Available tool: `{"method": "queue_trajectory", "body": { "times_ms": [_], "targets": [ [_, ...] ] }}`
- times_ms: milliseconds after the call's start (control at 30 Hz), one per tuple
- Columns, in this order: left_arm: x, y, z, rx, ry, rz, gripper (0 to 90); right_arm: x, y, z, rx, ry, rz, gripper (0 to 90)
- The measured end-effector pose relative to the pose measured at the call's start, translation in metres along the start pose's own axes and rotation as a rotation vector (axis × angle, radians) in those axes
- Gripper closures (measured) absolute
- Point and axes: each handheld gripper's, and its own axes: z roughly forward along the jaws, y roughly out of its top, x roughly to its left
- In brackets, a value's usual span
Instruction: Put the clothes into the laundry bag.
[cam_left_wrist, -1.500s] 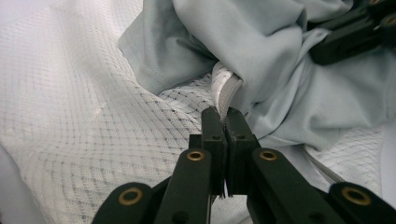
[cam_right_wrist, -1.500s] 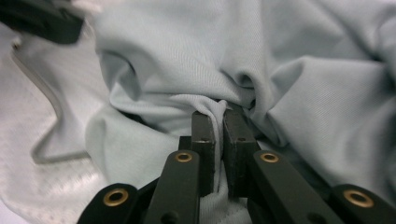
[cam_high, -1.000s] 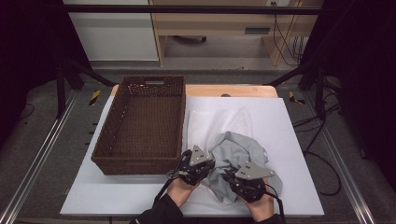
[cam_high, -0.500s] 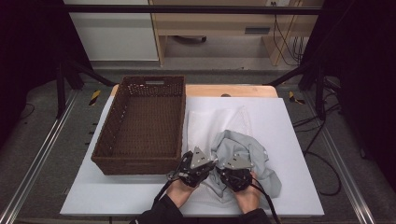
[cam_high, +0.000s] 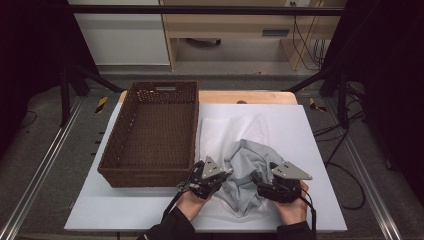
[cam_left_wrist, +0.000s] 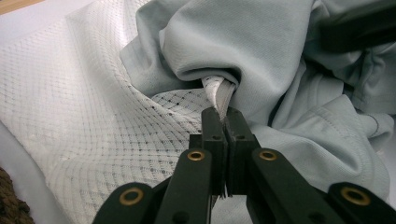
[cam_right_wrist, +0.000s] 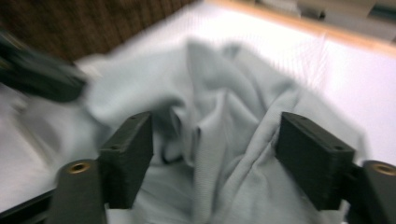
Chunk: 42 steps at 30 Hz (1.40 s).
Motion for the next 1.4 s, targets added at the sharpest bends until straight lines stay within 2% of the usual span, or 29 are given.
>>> {"method": "queue_trajectory", "body": {
  "times_ms": [67,133,200,300,367,433,500,567,633,667,700,767,800,833,867,900,933,967,1000,1067,1100,1133,1200,1233,1267,1300,1333,1367,1400],
  "targets": [
    [0.000,0.000,0.000,0.001,0.000,-0.001,88.2,-0.002,-0.006,0.016,0.079,0.007,-0.028,51.9],
    [0.000,0.000,0.001,0.004,0.002,-0.002,88.3,-0.003,-0.009,0.024,0.125,0.008,-0.036,73.4],
    [0.000,0.000,0.001,0.005,0.000,-0.010,88.3,-0.005,-0.008,0.022,0.118,0.031,-0.006,83.9],
    [0.001,0.000,0.001,0.002,0.002,-0.018,88.3,-0.006,-0.002,0.006,0.041,0.058,-0.005,84.7],
    [0.001,0.001,0.000,0.002,0.005,-0.018,88.3,-0.003,0.005,-0.011,-0.031,0.107,-0.016,84.8],
    [0.001,0.002,-0.001,-0.004,0.002,-0.025,88.3,0.005,0.010,-0.022,-0.079,0.184,-0.026,84.8],
    [0.000,0.003,-0.002,-0.012,0.002,-0.028,88.3,0.017,0.012,-0.025,-0.080,0.280,-0.038,84.8],
    [-0.002,0.006,-0.006,-0.027,-0.002,-0.029,88.3,0.033,0.010,-0.016,-0.035,0.361,-0.061,84.8],
    [-0.005,0.010,-0.011,-0.049,-0.009,-0.021,88.3,0.045,0.007,-0.004,0.006,0.380,-0.092,84.6],
    [-0.005,0.010,-0.011,-0.049,-0.009,-0.021,88.4,0.052,0.004,0.007,0.046,0.370,-0.103,84.5],
    [-0.007,0.013,-0.015,-0.071,-0.016,-0.015,88.4,0.056,0.002,0.017,0.077,0.349,-0.107,84.4],
    [-0.010,0.014,-0.017,-0.075,-0.024,-0.006,88.4,0.058,-0.001,0.033,0.115,0.292,-0.115,84.2],
    [-0.011,0.014,-0.017,-0.069,-0.024,0.003,88.5,0.057,-0.003,0.043,0.126,0.244,-0.108,84.2],
    [-0.011,0.014,-0.017,-0.069,-0.024,0.003,88.5,0.057,-0.003,0.043,0.126,0.244,-0.108,84.2],
    [-0.013,0.013,-0.015,-0.061,-0.025,0.008,88.5,0.053,-0.004,0.053,0.103,0.184,-0.065,84.3],
    [-0.013,0.013,-0.015,-0.061,-0.025,0.008,88.5,0.053,-0.004,0.053,0.103,0.184,-0.065,84.3],
    [-0.013,0.010,-0.011,-0.047,-0.024,0.009,88.4,0.052,-0.006,0.058,0.076,0.131,-0.044,84.2],
    [-0.013,0.010,-0.011,-0.047,-0.024,0.009,88.4,0.052,-0.006,0.058,0.076,0.131,-0.044,84.2],
    [-0.011,0.008,-0.008,-0.034,-0.023,0.011,88.4,0.052,-0.008,0.063,0.081,0.111,-0.046,82.8],
    [-0.009,0.005,-0.006,-0.022,-0.018,0.011,88.4,0.052,-0.009,0.064,0.082,0.114,-0.044,81.2],
    [-0.006,0.003,-0.006,-0.015,-0.011,0.004,88.3,0.050,-0.009,0.061,0.083,0.147,-0.034,72.3],
    [-0.006,0.003,-0.006,-0.015,-0.011,0.004,88.3,0.050,-0.009,0.061,0.083,0.147,-0.034,72.3],
    [-0.004,0.002,-0.006,-0.013,-0.008,-0.001,88.3,0.049,-0.008,0.054,0.074,0.187,-0.028,61.5],
    [-0.003,0.002,-0.005,-0.011,-0.006,-0.002,88.3,0.049,-0.007,0.042,0.046,0.195,-0.056,55.3],
    [-0.003,0.002,-0.005,-0.011,-0.006,-0.002,88.3,0.049,-0.007,0.042,0.046,0.195,-0.056,55.3],
    [-0.003,0.001,-0.005,-0.011,-0.006,0.000,88.3,0.048,-0.007,0.034,0.028,0.193,-0.057,53.9],
    [-0.003,0.001,-0.005,-0.009,-0.002,0.003,88.3,0.042,-0.004,0.019,-0.011,0.195,-0.038,49.1],
    [-0.003,0.001,-0.005,-0.009,-0.002,0.003,88.3,0.042,-0.004,0.019,-0.011,0.195,-0.038,49.1],
    [-0.003,0.001,-0.006,-0.008,0.000,0.005,88.3,0.033,0.002,0.005,-0.061,0.165,-0.024,44.2]
  ]
}}
